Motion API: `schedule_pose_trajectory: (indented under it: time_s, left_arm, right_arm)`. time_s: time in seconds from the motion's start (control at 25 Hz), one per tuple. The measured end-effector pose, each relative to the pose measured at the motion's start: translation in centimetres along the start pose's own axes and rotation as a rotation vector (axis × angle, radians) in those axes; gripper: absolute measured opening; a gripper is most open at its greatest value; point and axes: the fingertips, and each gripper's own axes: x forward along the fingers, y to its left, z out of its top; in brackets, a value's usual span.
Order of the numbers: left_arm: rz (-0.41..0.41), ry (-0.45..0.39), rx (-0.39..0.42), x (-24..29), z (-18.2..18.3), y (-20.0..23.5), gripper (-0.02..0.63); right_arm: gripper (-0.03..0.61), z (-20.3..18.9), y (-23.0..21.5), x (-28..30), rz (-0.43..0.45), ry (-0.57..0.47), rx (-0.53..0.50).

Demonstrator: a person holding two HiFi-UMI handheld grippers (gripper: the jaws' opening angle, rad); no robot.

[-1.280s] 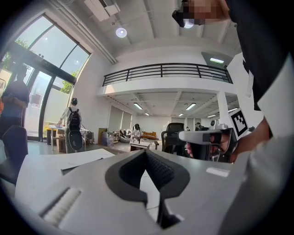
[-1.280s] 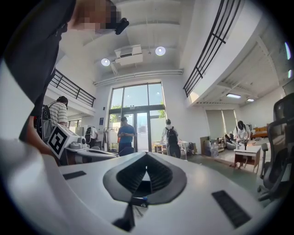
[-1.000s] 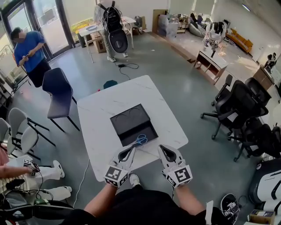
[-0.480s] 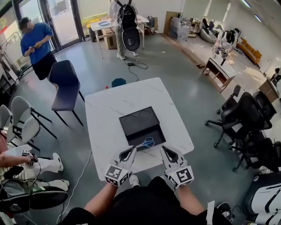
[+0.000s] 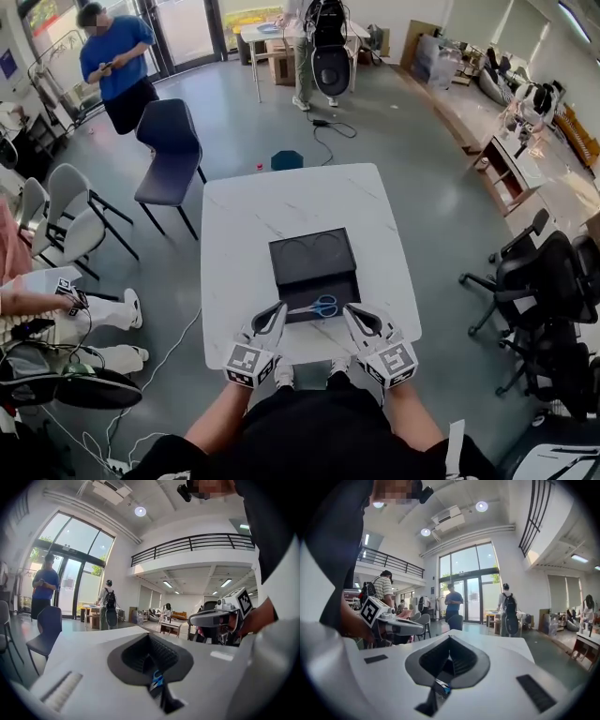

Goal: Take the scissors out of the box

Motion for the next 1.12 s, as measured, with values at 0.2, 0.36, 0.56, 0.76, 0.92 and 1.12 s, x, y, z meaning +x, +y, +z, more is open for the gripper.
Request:
schedule_pose_trajectory:
  time_s: [0.2,0.36,0.56,0.76,0.92,1.12]
  left_arm:
    - [0.106,-0.001,-0.008,1.4,-0.3,0.1,0.009]
    - [0.186,0.021,-0.014,2.2,-1.0,-0.4,0.009]
    - [0.294,0.032,-0.02,2.5,-1.2,0.0,0.009]
    - [0.39,0.038,-0.02,2.3,-0.8,0.8,0.009]
    - [0.4,0.067,-0.036,2.1,-1.8,0.4,0.009]
    - [0.398,0.095,-0.065,1.1,-3.5,1.1,0.009]
  right_arm:
    - [0.008,-1.7,-1.5,1.4,0.133,0.041,0.054]
    - [0.008,-3.2,-2.1,2.1,0.247,0.089,0.035]
    - [0.008,-5.1,-2.0,3.2,0.382,0.167,-0.028]
    - [0.008,-6.1,-2.4,3.9,0.464,0.204,-0.092]
    - [0.009,-7.4,-2.7,4.4,0.505,0.265,-0.142]
    - [0.009,-9.9,-1.5,5.6,0.556,0.383,-0.301]
